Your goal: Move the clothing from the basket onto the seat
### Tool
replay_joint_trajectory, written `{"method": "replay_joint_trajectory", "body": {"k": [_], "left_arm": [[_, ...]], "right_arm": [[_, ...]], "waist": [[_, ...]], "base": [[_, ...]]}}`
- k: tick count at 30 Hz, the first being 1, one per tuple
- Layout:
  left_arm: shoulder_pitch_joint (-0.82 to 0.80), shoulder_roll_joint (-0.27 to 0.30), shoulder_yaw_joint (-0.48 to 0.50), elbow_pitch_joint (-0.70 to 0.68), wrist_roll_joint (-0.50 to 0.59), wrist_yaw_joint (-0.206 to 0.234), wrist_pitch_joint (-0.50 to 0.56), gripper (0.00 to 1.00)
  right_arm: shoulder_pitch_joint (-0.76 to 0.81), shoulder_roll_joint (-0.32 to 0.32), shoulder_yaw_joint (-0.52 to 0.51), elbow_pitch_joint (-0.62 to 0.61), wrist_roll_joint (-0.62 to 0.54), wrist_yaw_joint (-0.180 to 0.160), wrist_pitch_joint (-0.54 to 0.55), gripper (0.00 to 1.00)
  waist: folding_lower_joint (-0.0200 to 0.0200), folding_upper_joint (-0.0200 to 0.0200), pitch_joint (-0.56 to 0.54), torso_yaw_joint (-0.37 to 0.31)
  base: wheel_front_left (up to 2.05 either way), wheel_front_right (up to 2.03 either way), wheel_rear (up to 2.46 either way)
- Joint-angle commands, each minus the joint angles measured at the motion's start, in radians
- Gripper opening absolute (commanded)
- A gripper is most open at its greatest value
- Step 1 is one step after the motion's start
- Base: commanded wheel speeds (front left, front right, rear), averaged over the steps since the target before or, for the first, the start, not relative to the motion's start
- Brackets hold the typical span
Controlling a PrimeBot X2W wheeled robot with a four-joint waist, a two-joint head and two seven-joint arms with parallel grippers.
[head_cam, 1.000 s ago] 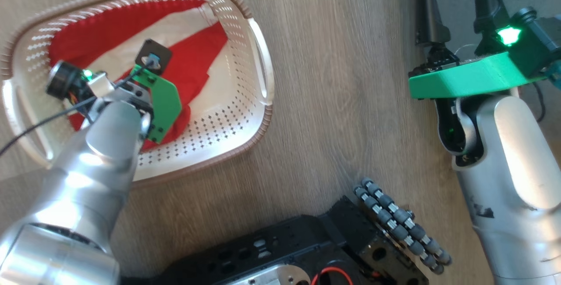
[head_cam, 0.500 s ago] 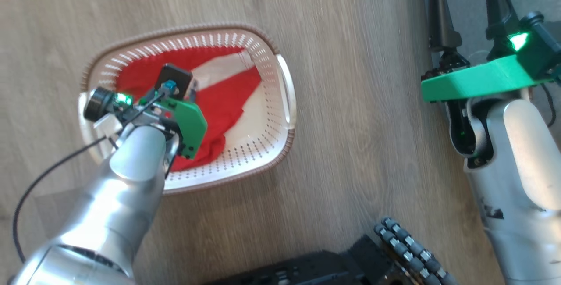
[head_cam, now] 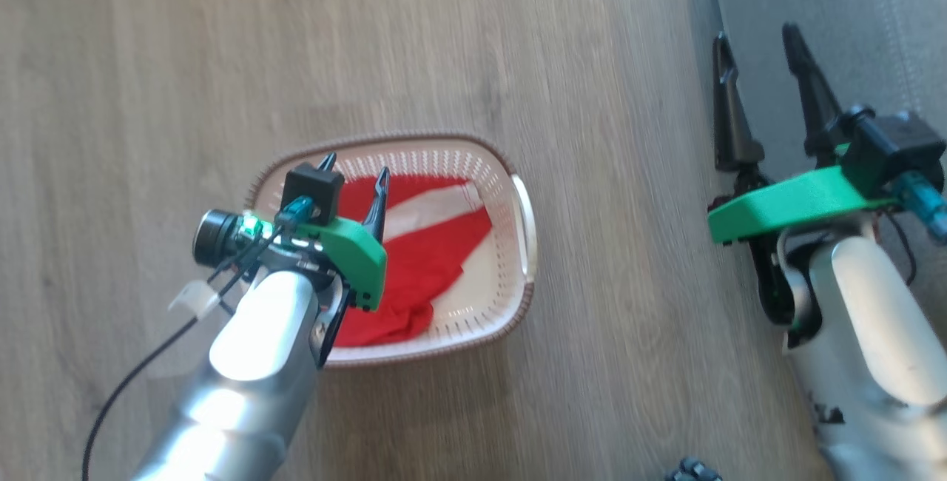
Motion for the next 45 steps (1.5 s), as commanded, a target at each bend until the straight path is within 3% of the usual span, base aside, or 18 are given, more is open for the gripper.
{"method": "replay_joint_trajectory", "body": {"k": [1, 11, 28, 45], "left_arm": [[0.013, 0.017, 0.033, -0.032, -0.005, 0.008, -0.009, 1.00], [0.173, 0.039, 0.192, -0.244, 0.003, 0.015, -0.009, 1.00], [0.399, 0.026, 0.438, -0.503, 0.061, 0.004, -0.009, 1.00], [0.529, 0.013, 0.530, -0.621, 0.123, -0.032, -0.009, 1.00]], "right_arm": [[0.024, -0.002, 0.009, -0.024, -0.009, 0.007, -0.005, 1.00], [0.112, 0.011, -0.012, 0.015, -0.012, 0.007, -0.005, 1.00], [0.214, 0.044, -0.032, 0.052, -0.030, 0.007, -0.005, 1.00], [0.286, 0.061, -0.054, 0.075, -0.042, 0.007, -0.005, 1.00]], "waist": [[0.0001, -0.0001, -0.062, 0.036], [0.0001, -0.0001, -0.198, 0.078], [0.0001, -0.0001, -0.360, 0.114], [0.0001, -0.0001, -0.449, 0.115]], "base": [[0.00, 0.00, 0.00], [0.00, 0.00, 0.00], [0.00, 0.00, 0.00], [0.00, 0.00, 0.00]]}}
